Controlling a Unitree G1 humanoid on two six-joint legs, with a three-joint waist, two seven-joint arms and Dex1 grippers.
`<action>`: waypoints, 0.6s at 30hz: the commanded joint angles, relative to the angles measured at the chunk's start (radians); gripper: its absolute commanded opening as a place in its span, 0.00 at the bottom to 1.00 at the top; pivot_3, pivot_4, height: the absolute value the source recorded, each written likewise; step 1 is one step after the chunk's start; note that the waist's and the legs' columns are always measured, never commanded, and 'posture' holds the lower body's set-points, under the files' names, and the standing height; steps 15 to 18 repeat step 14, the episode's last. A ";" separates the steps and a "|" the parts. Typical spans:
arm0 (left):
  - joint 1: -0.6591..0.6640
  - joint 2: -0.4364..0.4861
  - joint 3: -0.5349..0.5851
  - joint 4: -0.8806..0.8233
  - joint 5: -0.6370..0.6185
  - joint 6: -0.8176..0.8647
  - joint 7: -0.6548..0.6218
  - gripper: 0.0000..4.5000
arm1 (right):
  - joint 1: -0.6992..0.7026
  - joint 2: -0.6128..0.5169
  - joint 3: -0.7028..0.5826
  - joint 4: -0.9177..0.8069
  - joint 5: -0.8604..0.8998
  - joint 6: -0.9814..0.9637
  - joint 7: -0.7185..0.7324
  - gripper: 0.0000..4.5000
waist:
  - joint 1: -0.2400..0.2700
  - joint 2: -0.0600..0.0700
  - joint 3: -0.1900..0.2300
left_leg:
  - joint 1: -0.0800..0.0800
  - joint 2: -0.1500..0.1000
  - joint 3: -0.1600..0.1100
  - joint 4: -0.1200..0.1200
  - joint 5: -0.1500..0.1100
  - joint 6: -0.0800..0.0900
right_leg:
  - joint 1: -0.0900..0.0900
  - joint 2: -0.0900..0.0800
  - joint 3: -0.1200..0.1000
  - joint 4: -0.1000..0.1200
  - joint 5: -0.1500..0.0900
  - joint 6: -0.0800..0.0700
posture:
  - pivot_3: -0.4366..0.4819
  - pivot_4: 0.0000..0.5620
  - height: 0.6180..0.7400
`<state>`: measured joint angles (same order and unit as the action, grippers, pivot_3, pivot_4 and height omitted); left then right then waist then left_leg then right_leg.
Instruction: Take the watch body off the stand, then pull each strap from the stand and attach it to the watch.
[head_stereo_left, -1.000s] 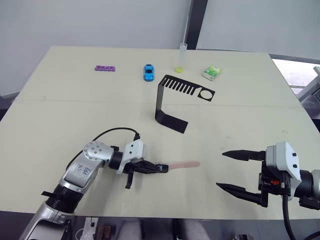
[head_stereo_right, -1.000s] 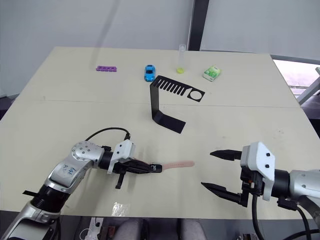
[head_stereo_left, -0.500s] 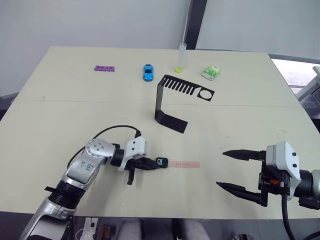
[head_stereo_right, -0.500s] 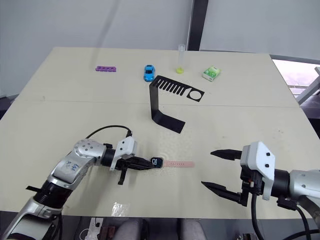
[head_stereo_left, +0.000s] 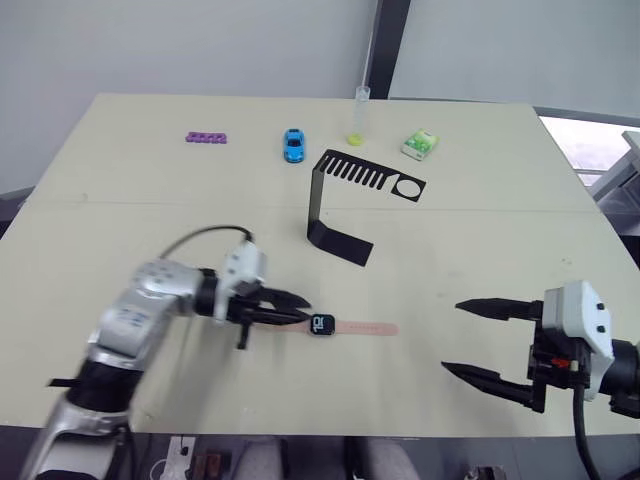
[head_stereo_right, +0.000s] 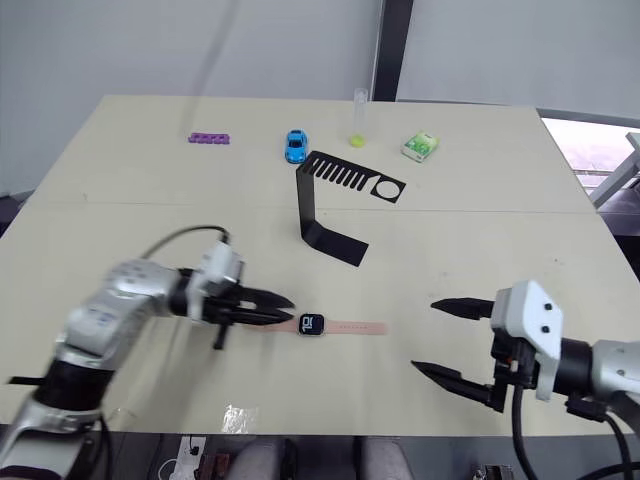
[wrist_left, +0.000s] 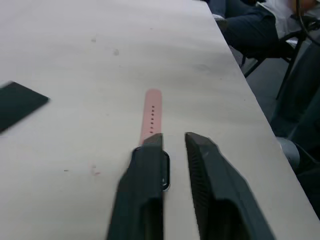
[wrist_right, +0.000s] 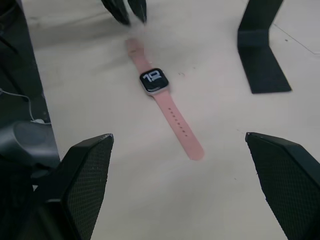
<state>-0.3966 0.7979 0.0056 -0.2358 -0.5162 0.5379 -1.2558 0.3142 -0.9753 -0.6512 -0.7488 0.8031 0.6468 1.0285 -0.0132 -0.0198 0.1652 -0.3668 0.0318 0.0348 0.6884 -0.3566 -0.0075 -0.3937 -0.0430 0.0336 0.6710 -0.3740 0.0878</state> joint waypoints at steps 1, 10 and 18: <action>0.079 0.139 0.137 -0.048 -0.078 0.071 -0.067 0.63 | 0.023 -0.019 -0.127 0.046 0.039 0.019 0.067 1.00 | -0.001 0.000 0.000 | 0.001 0.000 0.000 -0.001 0.000 0.000 | 0.001 0.000 0.000 -0.001 0.000 0.000 | 0.48 0.27 1.00; 0.264 0.400 0.408 0.100 -0.052 0.017 -0.183 0.99 | 0.077 -0.083 -0.288 0.167 0.031 0.057 0.220 1.00 | 0.008 0.000 0.000 | 0.001 -0.001 0.000 -0.004 -0.001 0.001 | 0.001 -0.001 0.000 -0.009 0.000 0.000 | 0.48 0.27 1.00; 0.245 0.408 0.417 0.121 -0.064 0.018 -0.177 0.99 | 0.061 -0.091 -0.259 0.176 0.018 0.045 0.230 1.00 | 0.009 0.000 0.000 | 0.000 -0.001 0.000 -0.004 -0.001 0.002 | 0.001 -0.002 0.000 -0.009 0.000 0.000 | 0.48 0.27 1.00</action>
